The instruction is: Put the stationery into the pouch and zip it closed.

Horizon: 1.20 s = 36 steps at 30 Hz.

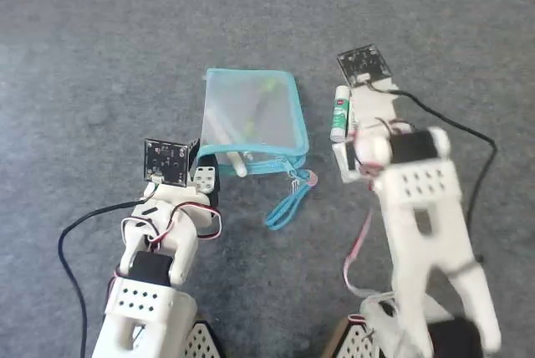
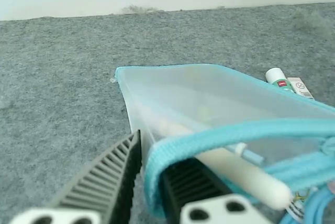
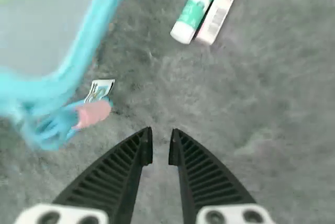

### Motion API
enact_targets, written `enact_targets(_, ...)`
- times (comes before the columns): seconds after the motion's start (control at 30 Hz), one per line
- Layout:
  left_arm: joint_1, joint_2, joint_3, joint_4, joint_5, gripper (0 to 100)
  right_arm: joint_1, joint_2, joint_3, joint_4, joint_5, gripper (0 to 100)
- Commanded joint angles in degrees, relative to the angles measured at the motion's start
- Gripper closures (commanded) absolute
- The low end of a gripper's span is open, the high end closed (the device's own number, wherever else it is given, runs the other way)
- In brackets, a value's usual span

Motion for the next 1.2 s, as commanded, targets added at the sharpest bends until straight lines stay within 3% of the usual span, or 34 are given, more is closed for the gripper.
enact_targets(0.0, 0.0, -0.62, -0.66, -0.18, -0.62, 99, -1.19, 7.25, -1.05, -4.88, -5.8, 90.1)
enact_targets(0.17, 0.0, -0.97, -0.66, 0.97, -0.62, 99, 0.13, 16.31, -8.7, -6.11, -5.63, 82.8)
enact_targets(0.53, 0.18, -0.97, -0.66, 0.97, -0.62, 99, 3.38, 38.73, -34.81, -7.6, -5.19, 82.2)
enact_targets(0.9, 0.44, -0.97, -0.66, 0.88, -0.62, 99, 9.27, 55.6, -45.71, -10.33, -3.16, 82.3)
enact_targets(1.17, 0.44, -0.97, -0.66, 0.97, -0.62, 99, 8.48, 58.24, -47.21, -9.98, -3.16, 82.3)
